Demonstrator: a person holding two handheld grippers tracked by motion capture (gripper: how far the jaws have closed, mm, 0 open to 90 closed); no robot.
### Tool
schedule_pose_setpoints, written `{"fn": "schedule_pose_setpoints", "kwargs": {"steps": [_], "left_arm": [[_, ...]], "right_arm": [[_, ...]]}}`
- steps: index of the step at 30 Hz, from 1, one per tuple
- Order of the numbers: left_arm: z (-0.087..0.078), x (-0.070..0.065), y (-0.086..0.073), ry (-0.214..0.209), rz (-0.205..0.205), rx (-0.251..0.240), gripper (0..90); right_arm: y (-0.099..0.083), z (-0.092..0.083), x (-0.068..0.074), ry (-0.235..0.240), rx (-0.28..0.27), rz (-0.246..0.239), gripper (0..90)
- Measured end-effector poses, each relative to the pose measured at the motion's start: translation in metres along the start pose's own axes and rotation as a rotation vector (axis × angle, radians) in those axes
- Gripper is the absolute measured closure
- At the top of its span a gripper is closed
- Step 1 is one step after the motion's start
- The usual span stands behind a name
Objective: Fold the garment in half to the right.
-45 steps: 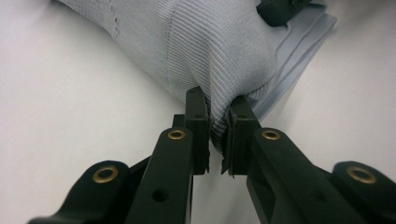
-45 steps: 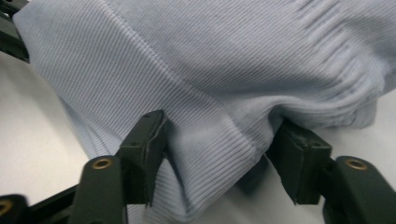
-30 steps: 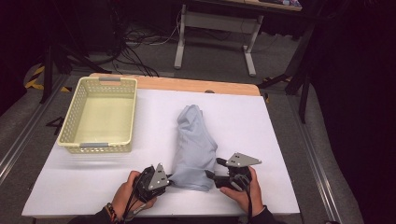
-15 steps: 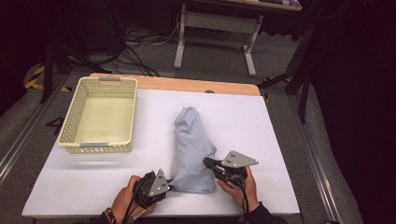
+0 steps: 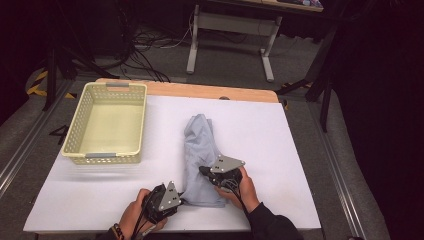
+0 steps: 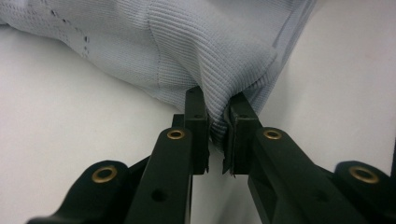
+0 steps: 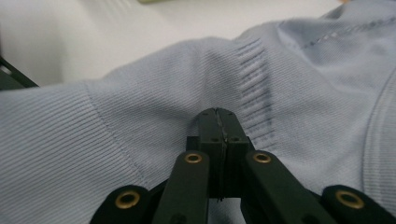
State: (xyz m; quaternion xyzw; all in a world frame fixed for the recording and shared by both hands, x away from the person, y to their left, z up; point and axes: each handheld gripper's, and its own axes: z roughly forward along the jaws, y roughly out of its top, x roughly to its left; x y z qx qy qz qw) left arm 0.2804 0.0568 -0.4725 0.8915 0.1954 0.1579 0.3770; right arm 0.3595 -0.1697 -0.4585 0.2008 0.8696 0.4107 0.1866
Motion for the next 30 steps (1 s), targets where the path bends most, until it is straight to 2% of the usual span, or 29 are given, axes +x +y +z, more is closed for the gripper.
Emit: {"fn": "schedule_pose_setpoints", "kwargs": {"steps": [2,5,6,7,9,13,14,18,21,25,29,30], "left_arm": [[-0.001,-0.002,0.0,0.007,0.005,0.0,82.0],[-0.003,-0.004,-0.002,0.017,0.003,0.003,82.0],[-0.004,-0.005,-0.003,0.007,-0.016,0.0,81.9],[-0.005,-0.004,-0.004,-0.001,-0.016,0.009,81.0],[-0.009,-0.004,-0.005,-0.015,-0.034,-0.004,78.9],[-0.024,0.002,-0.003,-0.04,-0.059,-0.07,72.7],[-0.027,0.004,-0.002,-0.043,-0.052,-0.079,74.2],[-0.039,0.008,0.003,-0.048,-0.038,-0.134,78.0],[-0.048,0.014,0.01,-0.049,-0.07,-0.193,77.4],[-0.039,0.017,0.025,-0.027,-0.038,-0.206,76.8],[-0.017,0.022,0.042,-0.035,-0.021,-0.224,77.9],[-0.008,0.025,0.046,-0.031,-0.013,-0.215,79.1]], "right_arm": [[-0.002,0.002,0.0,0.007,-0.002,0.013,89.3],[-0.003,0.002,0.001,-0.002,0.002,-0.007,89.5],[-0.005,0.002,0.002,-0.007,0.002,-0.007,89.5],[-0.006,0.002,0.002,-0.008,-0.004,0.002,89.5],[-0.007,0.002,0.002,-0.009,-0.003,0.003,89.6],[-0.007,0.003,0.003,-0.014,-0.001,0.002,89.6],[-0.007,0.002,0.003,-0.016,0.001,-0.005,89.6],[-0.008,0.002,0.001,-0.003,-0.005,0.021,89.5],[-0.007,0.002,0.002,-0.007,-0.001,0.019,89.5],[-0.007,0.003,0.002,-0.008,-0.002,0.023,89.6],[-0.007,0.003,0.003,-0.014,0.0,0.023,89.6],[-0.007,0.003,0.004,-0.015,0.0,0.024,89.6]]}}
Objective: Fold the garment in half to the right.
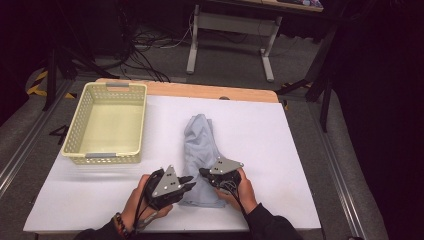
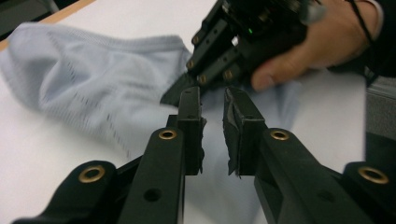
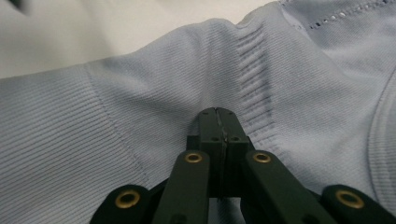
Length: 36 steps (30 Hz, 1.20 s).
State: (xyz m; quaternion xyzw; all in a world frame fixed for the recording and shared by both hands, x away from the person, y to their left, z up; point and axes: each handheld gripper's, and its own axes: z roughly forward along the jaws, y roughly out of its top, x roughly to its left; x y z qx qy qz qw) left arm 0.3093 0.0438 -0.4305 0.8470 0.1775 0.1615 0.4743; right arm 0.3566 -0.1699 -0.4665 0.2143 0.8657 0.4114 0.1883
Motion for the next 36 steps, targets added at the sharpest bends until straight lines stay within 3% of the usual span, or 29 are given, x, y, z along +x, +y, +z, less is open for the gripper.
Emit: {"fn": "schedule_pose_setpoints", "kwargs": {"steps": [3,7,9,13,16,20,23,26,29,32,36], "left_arm": [[0.02,0.009,-0.003,0.021,-0.02,0.04,82.0],[0.026,0.018,-0.014,0.017,-0.048,0.092,85.7],[0.029,0.02,-0.018,0.009,-0.05,0.141,85.8],[0.031,0.019,-0.021,0.006,-0.042,0.15,87.4],[0.031,0.019,-0.022,0.001,-0.03,0.146,88.0],[0.031,0.024,-0.026,-0.035,-0.043,0.129,88.3],[0.031,0.022,-0.026,-0.02,-0.023,0.132,88.4],[0.031,0.022,-0.027,-0.017,-0.024,0.132,88.4],[0.03,0.023,-0.027,-0.025,-0.037,0.134,88.4],[0.03,0.024,-0.027,-0.033,-0.045,0.136,88.4],[0.03,0.024,-0.027,-0.034,-0.042,0.137,88.4]], "right_arm": [[-0.001,0.0,0.001,-0.007,-0.007,0.001,89.6],[-0.002,-0.001,0.001,-0.009,-0.009,-0.006,89.6],[-0.002,-0.002,0.0,-0.013,-0.016,-0.001,89.7],[-0.003,-0.009,-0.004,-0.1,-0.028,0.006,89.8],[-0.007,-0.018,-0.019,-0.167,-0.026,0.045,89.8],[-0.017,-0.025,-0.036,-0.237,0.012,0.058,89.8],[-0.02,-0.027,-0.039,-0.241,0.034,0.06,89.8],[-0.021,-0.027,-0.041,-0.318,0.088,0.043,89.8],[-0.028,-0.028,-0.048,-0.296,0.082,0.103,89.8],[-0.026,-0.033,-0.049,-0.304,0.064,0.102,89.8],[-0.021,-0.044,-0.045,-0.295,-0.005,0.103,89.8]]}}
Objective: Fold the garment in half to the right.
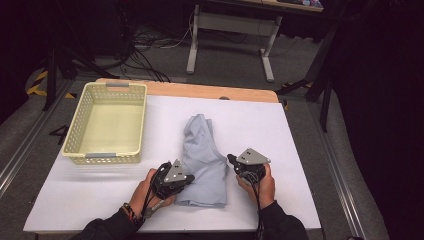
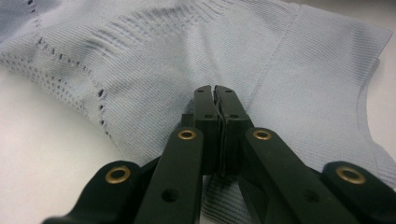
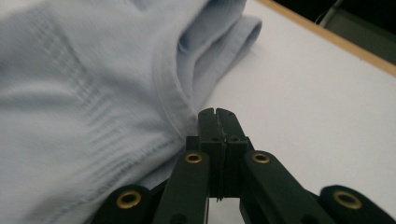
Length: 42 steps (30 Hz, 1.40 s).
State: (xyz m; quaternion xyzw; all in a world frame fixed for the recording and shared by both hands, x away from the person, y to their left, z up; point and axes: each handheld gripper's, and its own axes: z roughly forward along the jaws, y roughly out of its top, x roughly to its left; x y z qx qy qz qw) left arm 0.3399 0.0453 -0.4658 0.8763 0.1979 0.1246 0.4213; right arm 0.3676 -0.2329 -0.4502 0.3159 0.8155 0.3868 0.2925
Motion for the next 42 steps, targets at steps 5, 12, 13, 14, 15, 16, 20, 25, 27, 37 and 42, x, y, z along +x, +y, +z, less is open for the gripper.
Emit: {"fn": "schedule_pose_setpoints", "kwargs": {"steps": [5,12,13,14,15,16,20,25,27,37,42], "left_arm": [[0.0,0.0,0.0,0.002,-0.002,-0.003,88.4],[0.0,-0.002,0.0,0.014,0.005,-0.001,88.4],[0.0,-0.002,0.0,0.013,0.006,0.0,88.4],[0.0,-0.002,0.0,0.016,0.01,0.002,88.4],[0.0,-0.003,0.0,0.019,0.011,0.004,88.4],[0.0,-0.003,0.0,0.02,0.012,0.005,88.4],[0.0,-0.003,0.001,0.016,0.012,0.007,88.4],[0.0,-0.004,0.001,0.019,0.02,0.012,88.4],[0.0,-0.003,0.001,0.018,0.023,0.011,88.4],[-0.004,-0.006,0.005,0.024,0.014,-0.033,88.0],[-0.017,0.004,0.026,0.07,-0.008,-0.11,88.8]], "right_arm": [[0.008,-0.014,0.01,0.01,-0.101,-0.013,89.8],[0.006,0.0,0.025,0.106,-0.017,-0.082,89.8],[0.005,0.003,0.027,0.123,0.012,-0.097,89.8],[0.004,0.005,0.028,0.131,0.027,-0.107,89.9],[0.003,0.007,0.028,0.143,0.041,-0.111,89.8],[0.003,0.008,0.028,0.146,0.042,-0.107,89.8],[0.002,0.006,0.027,0.149,0.05,-0.103,89.8],[0.001,0.0,0.027,0.115,0.062,-0.118,89.9],[0.0,0.0,0.026,0.117,0.084,-0.118,89.9],[-0.007,0.003,0.026,0.126,0.11,-0.079,89.9],[-0.007,0.005,0.027,0.128,0.109,-0.071,89.9]]}}
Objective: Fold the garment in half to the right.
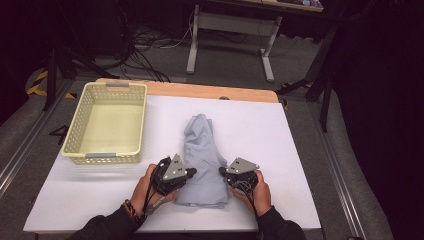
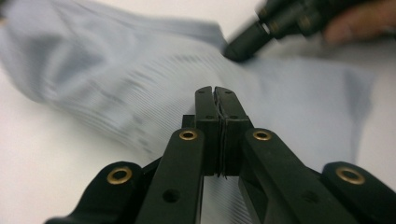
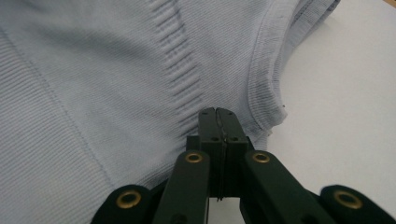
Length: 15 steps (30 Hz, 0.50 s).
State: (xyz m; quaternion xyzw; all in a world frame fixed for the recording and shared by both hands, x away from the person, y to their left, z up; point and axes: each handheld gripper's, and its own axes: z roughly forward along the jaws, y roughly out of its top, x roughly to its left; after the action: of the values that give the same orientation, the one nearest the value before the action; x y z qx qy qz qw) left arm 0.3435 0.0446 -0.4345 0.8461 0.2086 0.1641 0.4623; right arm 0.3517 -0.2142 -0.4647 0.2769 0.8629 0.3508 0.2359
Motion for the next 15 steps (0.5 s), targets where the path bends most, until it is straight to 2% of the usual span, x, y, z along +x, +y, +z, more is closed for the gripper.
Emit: {"fn": "schedule_pose_setpoints", "kwargs": {"steps": [2,4,5,9,14,15], "left_arm": [[0.0,0.009,0.012,-0.002,-0.028,-0.026,88.5],[0.002,0.014,0.018,0.009,-0.029,-0.03,88.6],[0.012,0.022,0.029,0.027,-0.031,-0.022,88.6],[0.041,0.044,0.041,0.064,-0.058,0.042,88.1],[0.073,0.072,0.041,0.12,-0.121,0.124,87.5],[0.079,0.078,0.039,0.114,-0.138,0.138,87.8]], "right_arm": [[0.0,0.0,0.001,-0.006,0.002,-0.004,89.9],[0.0,0.0,0.002,-0.009,0.003,-0.009,89.9],[0.001,0.0,0.003,-0.014,0.005,-0.018,89.9],[0.001,0.0,0.004,-0.014,0.009,-0.027,89.9],[0.001,0.0,0.004,-0.008,0.013,-0.029,89.9],[0.002,0.001,0.004,-0.004,0.016,-0.019,89.9]]}}
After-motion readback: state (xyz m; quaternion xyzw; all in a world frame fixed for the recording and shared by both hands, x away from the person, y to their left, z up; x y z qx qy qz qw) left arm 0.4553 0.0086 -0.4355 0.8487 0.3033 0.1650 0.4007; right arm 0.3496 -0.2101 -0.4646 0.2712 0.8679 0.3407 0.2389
